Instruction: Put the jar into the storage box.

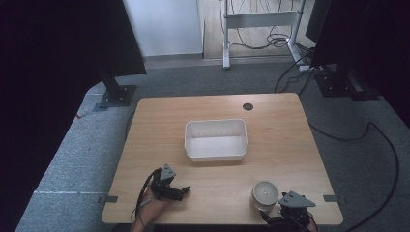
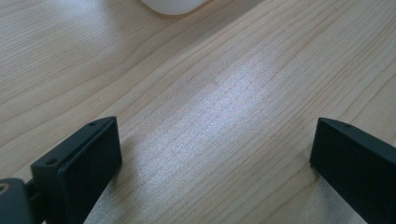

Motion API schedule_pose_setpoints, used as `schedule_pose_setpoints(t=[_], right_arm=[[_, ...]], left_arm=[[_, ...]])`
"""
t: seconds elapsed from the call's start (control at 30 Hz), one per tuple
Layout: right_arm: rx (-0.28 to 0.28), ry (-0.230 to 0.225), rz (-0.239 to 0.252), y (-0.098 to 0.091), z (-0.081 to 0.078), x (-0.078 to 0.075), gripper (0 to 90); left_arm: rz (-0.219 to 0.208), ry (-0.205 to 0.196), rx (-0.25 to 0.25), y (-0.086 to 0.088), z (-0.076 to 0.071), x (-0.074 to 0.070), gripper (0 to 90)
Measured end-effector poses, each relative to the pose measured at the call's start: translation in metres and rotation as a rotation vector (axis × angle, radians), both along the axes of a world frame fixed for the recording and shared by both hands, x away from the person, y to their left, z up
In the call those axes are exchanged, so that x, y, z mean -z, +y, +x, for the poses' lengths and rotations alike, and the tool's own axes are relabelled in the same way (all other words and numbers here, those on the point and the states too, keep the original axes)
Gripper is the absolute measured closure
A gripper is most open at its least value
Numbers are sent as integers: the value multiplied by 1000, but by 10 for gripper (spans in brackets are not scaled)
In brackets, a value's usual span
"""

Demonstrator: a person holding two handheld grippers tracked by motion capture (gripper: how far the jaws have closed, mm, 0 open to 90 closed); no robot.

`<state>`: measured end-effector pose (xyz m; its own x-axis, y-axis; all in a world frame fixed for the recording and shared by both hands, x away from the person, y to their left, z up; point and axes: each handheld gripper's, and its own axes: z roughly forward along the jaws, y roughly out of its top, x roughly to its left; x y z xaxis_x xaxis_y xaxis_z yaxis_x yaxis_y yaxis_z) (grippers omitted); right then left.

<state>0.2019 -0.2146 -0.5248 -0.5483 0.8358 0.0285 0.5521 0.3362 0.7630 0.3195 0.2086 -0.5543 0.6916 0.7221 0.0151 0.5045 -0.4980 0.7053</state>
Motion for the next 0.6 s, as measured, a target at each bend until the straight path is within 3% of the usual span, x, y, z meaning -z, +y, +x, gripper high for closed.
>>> schedule_pose_setpoints(t=[0.6], right_arm=[[0, 0, -1, 12, 17, 2, 3]], left_arm=[[1, 0, 0, 0, 0, 0, 17]])
